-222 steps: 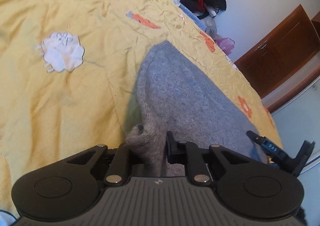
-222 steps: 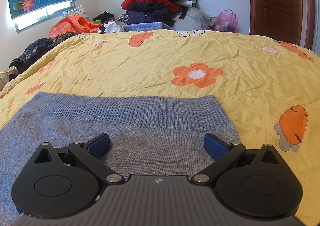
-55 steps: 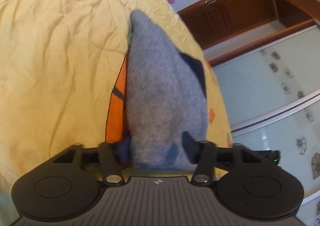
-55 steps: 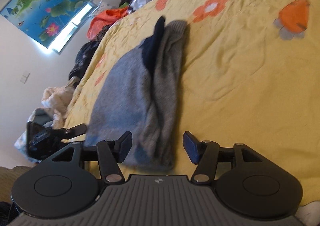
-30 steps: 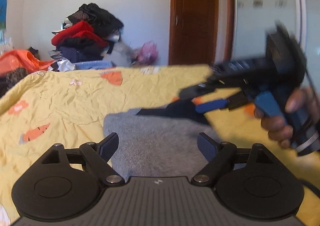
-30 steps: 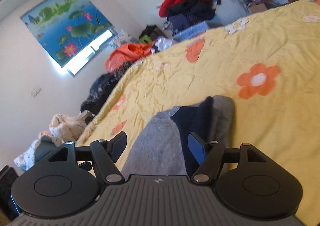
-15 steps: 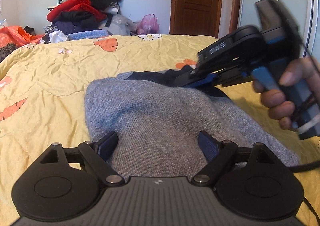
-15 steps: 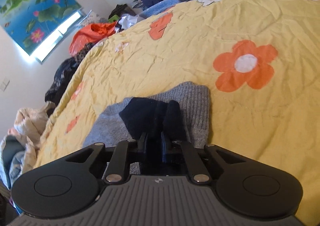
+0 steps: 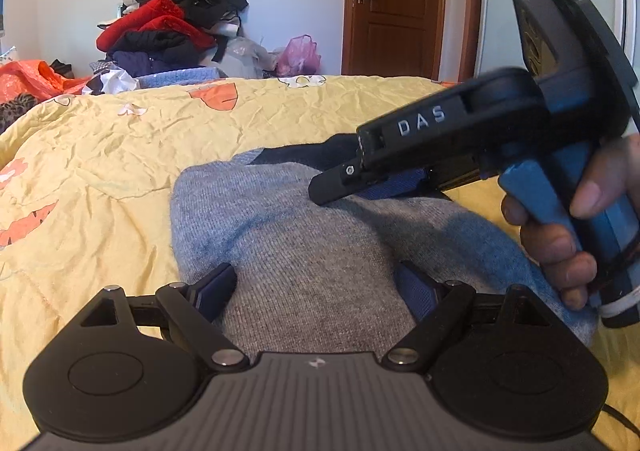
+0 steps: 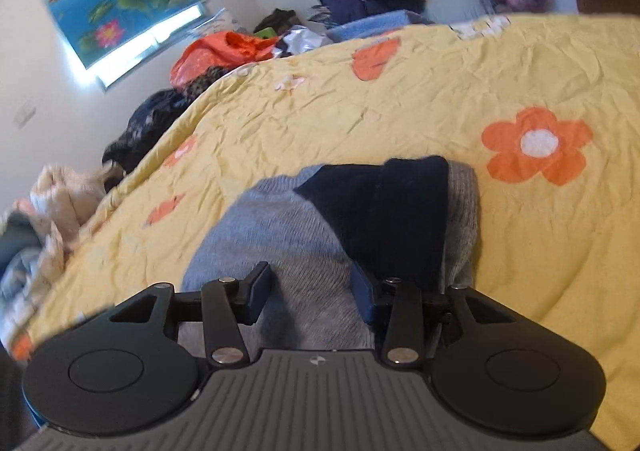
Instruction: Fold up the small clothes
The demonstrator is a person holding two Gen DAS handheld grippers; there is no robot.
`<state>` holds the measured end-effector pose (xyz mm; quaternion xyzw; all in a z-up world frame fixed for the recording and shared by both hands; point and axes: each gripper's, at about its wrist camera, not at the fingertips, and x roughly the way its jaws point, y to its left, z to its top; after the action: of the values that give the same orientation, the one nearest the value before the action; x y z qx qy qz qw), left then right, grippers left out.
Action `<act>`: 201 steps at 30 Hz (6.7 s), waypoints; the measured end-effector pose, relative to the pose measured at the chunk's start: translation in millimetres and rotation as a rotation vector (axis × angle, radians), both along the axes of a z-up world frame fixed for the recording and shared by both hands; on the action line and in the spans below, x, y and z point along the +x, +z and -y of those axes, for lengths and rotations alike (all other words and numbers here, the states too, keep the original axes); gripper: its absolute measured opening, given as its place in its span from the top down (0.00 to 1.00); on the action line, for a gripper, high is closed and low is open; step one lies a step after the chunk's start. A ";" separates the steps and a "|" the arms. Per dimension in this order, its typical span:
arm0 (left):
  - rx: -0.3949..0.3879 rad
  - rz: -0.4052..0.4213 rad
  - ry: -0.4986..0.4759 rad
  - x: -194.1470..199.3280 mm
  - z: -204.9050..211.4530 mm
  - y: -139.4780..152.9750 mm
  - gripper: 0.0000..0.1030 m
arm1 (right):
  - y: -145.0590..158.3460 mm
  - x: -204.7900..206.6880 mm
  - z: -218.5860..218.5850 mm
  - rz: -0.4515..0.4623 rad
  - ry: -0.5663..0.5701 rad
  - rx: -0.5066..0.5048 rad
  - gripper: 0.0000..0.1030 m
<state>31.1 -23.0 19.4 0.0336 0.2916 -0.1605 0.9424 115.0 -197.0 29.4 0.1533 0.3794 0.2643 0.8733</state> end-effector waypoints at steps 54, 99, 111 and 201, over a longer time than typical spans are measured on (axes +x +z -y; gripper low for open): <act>-0.342 -0.453 0.081 -49.7 -113.0 6.8 0.79 | -29.9 -141.4 54.3 -0.270 0.176 0.217 0.78; 0.060 -0.108 0.232 -118.5 -31.7 -11.9 0.00 | -16.1 -246.0 -15.9 0.056 -0.344 -0.505 0.00; 0.049 -0.080 0.220 -123.8 -34.5 -14.6 0.00 | -23.4 -242.6 -26.3 0.091 -0.478 -0.502 0.00; 0.112 -0.148 0.323 -141.0 -15.9 12.5 0.00 | -18.5 -248.5 -22.3 0.082 -0.357 -0.487 0.00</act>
<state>-110.0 -7.2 31.9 0.0270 0.3702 0.0072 0.9285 -133.4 -174.7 10.9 -0.0072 0.3631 0.0136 0.9316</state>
